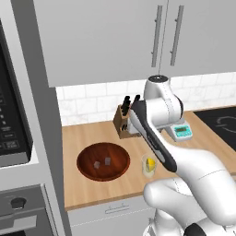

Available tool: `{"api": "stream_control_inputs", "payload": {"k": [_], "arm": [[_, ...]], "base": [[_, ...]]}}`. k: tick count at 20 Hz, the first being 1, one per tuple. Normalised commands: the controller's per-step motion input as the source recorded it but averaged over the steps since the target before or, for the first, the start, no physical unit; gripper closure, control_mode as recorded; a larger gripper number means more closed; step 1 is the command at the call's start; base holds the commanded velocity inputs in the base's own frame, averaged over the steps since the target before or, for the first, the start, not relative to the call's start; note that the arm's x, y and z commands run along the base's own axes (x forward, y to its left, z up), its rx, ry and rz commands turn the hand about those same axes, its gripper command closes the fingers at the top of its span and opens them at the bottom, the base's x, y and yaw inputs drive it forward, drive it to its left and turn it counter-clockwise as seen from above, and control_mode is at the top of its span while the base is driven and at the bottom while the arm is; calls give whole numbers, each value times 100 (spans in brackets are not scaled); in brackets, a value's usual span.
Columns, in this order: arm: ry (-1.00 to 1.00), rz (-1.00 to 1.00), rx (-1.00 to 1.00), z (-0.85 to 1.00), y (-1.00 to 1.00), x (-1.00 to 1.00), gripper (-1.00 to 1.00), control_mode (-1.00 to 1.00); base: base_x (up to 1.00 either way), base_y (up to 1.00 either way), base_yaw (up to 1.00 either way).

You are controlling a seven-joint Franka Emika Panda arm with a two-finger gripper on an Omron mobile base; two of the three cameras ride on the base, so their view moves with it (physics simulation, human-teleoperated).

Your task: Grab a lemon wedge from the fridge and one ice cube from the ice bowl, and put them in the glass of lemonade.

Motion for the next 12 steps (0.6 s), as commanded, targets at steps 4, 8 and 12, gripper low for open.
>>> {"api": "stream_control_inputs", "payload": {"k": [4,8,12], "arm": [[0,0,0,0,42,-17,-100,-100],[-2,2,0,-2,69,-4,-100,-100],[-1,19,8,-39,47,13,-100,-100]], "base": [[0,0,0],[0,0,0],[0,0,0]]}}
